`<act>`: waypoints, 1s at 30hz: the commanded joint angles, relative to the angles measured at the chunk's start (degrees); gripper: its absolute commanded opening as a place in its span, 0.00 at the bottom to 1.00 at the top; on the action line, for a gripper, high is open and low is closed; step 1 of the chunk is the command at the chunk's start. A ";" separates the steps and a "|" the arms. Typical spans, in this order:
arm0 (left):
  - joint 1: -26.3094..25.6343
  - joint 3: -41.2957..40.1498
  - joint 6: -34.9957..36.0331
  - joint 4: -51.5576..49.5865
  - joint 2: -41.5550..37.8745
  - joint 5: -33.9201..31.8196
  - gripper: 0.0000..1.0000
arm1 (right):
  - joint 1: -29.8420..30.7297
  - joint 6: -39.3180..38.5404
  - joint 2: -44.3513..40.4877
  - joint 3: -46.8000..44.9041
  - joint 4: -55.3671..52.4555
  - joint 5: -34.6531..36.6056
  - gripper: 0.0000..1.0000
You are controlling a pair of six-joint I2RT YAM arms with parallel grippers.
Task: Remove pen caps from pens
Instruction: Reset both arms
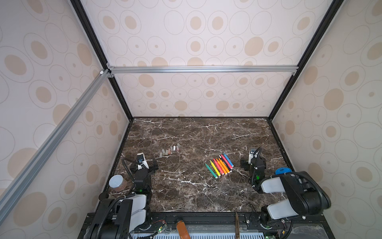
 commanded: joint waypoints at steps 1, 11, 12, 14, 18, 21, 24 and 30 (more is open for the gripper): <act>-0.13 3.87 5.24 6.19 2.52 -0.07 1.00 | -0.50 -0.26 2.04 1.48 12.63 -0.73 1.00; -0.22 3.70 3.54 9.64 4.66 6.95 1.00 | -1.75 2.13 -0.94 3.09 4.90 -1.27 0.99; -0.23 4.40 3.42 10.75 6.67 6.26 1.00 | -1.75 2.31 -1.05 3.80 3.53 -0.86 0.99; -0.23 5.24 2.33 15.01 12.39 5.10 1.00 | -1.75 2.55 -0.56 5.08 1.73 0.22 1.00; -1.02 12.62 5.24 8.00 19.38 9.90 1.00 | -2.16 3.35 -0.63 6.83 -1.80 -0.01 1.00; -0.25 13.78 4.19 6.09 19.71 9.95 1.00 | -3.07 4.01 -0.85 8.07 -4.56 -1.26 1.00; -0.07 13.76 4.05 5.76 19.58 10.20 1.00 | -3.67 4.61 -0.94 8.72 -6.10 -2.28 1.00; 0.03 13.70 4.01 5.85 19.52 10.47 1.00 | -3.75 4.60 -0.95 8.72 -6.10 -2.28 1.00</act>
